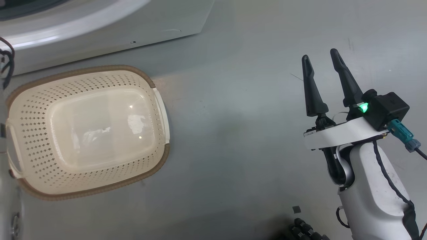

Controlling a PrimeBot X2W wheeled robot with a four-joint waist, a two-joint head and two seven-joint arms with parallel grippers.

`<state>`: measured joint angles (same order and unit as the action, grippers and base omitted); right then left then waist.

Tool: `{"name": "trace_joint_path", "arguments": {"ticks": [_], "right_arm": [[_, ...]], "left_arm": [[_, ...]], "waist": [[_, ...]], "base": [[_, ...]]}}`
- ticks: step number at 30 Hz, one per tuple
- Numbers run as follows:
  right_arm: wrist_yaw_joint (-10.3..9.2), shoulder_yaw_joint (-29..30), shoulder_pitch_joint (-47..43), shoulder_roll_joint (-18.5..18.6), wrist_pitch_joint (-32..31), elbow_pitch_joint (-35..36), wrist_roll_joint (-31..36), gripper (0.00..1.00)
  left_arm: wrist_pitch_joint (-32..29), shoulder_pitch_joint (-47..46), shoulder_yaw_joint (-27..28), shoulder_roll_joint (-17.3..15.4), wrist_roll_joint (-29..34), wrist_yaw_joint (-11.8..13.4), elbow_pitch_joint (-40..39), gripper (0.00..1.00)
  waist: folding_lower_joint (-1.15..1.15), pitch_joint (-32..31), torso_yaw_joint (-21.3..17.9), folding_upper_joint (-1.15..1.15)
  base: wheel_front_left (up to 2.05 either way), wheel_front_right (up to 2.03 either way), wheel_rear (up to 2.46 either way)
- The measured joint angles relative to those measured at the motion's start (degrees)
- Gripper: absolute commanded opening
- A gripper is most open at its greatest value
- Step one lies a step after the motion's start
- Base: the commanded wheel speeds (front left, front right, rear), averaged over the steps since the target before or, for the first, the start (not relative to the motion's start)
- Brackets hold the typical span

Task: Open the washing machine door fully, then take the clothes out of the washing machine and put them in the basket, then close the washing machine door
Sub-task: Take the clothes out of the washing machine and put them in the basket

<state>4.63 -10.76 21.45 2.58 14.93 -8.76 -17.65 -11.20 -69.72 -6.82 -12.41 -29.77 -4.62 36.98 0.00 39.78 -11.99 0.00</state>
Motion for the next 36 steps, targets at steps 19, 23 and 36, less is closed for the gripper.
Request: {"name": "trace_joint_path", "arguments": {"ticks": [19,23,36], "right_arm": [[0.30,2.41,-2.83,0.07,0.00,-0.04,2.55,1.00],[0.35,2.66,-3.34,0.07,0.00,-0.05,2.76,1.00],[0.35,4.74,-6.44,0.08,0.00,-0.01,3.69,1.00]], "left_arm": [[18.47,11.20,1.20,4.64,-0.80,-0.82,-9.84,0.00],[20.71,13.04,1.05,4.82,-0.24,-1.00,-11.76,0.00],[25.48,24.66,-0.14,6.79,3.33,-0.21,-21.17,0.00]], "waist": [[0.00,-4.37,5.21,0.00],[0.00,-5.06,5.93,0.00],[0.00,-9.31,8.82,0.00]], "base": [[0.00,0.00,0.00],[0.00,0.00,0.00],[0.00,0.00,0.00]]}}
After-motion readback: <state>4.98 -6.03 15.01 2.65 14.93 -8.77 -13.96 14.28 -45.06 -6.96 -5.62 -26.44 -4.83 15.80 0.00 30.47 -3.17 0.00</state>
